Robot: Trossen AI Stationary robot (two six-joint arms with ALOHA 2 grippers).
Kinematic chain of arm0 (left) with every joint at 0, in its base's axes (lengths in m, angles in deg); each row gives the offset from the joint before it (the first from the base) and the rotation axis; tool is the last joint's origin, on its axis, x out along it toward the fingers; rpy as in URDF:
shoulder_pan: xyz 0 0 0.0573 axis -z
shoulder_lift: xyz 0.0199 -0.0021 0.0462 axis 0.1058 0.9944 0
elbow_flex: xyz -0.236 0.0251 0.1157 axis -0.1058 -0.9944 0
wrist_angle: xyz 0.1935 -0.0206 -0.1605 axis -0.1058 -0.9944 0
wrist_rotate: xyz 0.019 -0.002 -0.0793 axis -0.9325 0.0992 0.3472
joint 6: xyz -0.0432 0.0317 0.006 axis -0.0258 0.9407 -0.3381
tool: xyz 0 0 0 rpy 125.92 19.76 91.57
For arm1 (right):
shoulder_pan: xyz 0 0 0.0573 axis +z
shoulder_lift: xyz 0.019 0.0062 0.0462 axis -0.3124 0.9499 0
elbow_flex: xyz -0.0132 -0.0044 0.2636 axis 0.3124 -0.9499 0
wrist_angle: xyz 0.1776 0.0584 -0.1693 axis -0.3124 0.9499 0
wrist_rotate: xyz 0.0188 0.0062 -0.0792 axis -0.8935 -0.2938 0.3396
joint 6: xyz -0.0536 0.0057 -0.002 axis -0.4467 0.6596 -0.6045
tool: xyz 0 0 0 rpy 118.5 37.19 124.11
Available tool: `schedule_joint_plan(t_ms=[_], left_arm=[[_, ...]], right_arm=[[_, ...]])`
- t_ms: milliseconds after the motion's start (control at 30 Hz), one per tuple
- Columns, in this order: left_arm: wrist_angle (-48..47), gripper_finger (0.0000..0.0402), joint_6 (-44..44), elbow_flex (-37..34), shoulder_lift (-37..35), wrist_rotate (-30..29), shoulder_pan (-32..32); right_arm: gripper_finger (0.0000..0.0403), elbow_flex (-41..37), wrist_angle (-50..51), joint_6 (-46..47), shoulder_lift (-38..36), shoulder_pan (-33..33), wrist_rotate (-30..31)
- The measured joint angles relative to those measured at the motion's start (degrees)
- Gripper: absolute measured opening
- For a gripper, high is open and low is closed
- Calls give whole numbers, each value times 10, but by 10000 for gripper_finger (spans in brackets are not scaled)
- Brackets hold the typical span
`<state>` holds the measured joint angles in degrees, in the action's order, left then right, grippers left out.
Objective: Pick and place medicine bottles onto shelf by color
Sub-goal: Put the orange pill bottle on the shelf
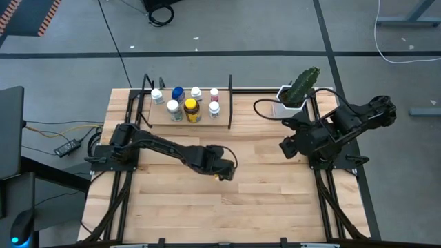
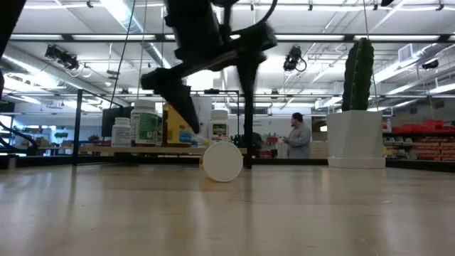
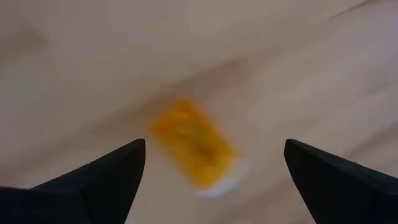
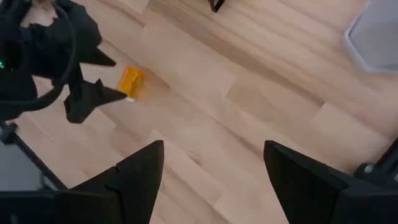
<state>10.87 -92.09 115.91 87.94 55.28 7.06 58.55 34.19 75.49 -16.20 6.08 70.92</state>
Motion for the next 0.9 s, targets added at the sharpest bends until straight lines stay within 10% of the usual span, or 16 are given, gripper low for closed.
schedule_joint_plan(t_ms=[433, 900], left_arm=[[36, 391, -257, 0, 32, 7, 18], [11, 385, -282, 0, 46, 12, -7]], right_arm=[[282, 0, 4, -331, -5, -39, -44], [282, 0, 19, -457, -35, -39, -65]])
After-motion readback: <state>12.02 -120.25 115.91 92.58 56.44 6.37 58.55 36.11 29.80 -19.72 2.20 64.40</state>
